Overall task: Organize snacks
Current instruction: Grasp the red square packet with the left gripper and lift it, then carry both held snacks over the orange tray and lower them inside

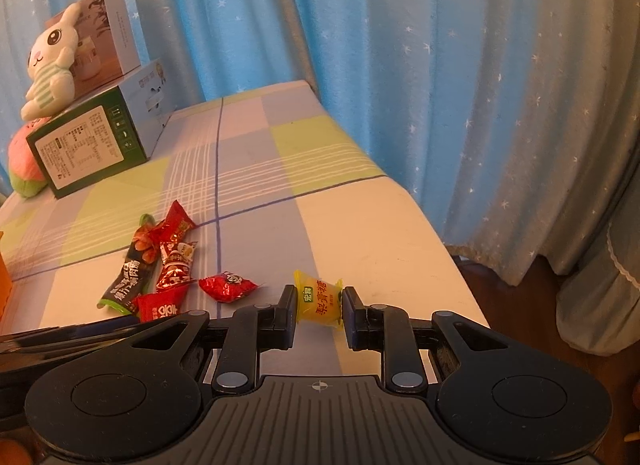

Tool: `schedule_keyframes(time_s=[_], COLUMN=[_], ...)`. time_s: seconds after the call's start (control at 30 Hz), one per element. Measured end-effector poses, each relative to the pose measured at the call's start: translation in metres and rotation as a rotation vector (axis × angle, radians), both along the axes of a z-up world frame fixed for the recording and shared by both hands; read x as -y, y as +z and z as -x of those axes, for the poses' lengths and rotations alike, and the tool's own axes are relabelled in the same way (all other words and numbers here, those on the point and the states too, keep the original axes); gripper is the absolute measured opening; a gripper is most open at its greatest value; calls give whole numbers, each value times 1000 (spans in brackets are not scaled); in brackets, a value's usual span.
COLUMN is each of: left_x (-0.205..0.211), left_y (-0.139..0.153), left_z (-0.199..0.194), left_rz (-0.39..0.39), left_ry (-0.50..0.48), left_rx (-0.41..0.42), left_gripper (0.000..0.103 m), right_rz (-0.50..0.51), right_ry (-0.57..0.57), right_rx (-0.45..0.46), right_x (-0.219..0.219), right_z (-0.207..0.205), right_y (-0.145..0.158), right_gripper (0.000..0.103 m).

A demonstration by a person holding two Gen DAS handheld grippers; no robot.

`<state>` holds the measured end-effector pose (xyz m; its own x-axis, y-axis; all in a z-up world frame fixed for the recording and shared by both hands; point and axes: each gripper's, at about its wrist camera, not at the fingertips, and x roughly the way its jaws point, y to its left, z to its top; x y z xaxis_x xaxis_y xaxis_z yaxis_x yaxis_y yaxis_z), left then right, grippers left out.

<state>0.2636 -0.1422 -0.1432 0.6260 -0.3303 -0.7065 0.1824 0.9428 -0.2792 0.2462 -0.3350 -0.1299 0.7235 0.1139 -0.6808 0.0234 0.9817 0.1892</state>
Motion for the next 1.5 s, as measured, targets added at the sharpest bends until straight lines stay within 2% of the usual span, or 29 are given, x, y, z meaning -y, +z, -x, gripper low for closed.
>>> schedule_keyframes(time_s=[0.13,0.27,0.53,0.73,0.9,1.17,1.5], left_x=[10,9,-19,-46,-71,-108,-153], left_y=[-1,0,9,23,39,67,114], left_z=[-2,4,46,78,103,143,195], left_rz=[-85,-129,-114,-127,-137,-112,-69], left_ry=[-4,-24,0,27,46,57,94], left_rx=[31,36,13,30,35,42,65], left_gripper=[32,26,22,22,22,22,22], right_rz=[-2,-3,0,23,22,25,39], right_ry=[-4,-4,40,111,159,206,266], right_rx=[2,1,21,43,51,44,74], right_x=[0,-1,-13,-38,-63,-98,-138], right_z=[-1,-2,4,17,48,107,175], right_y=[0,-1,3,12,20,31,63], right_gripper=[24,24,24,24,24,24,24])
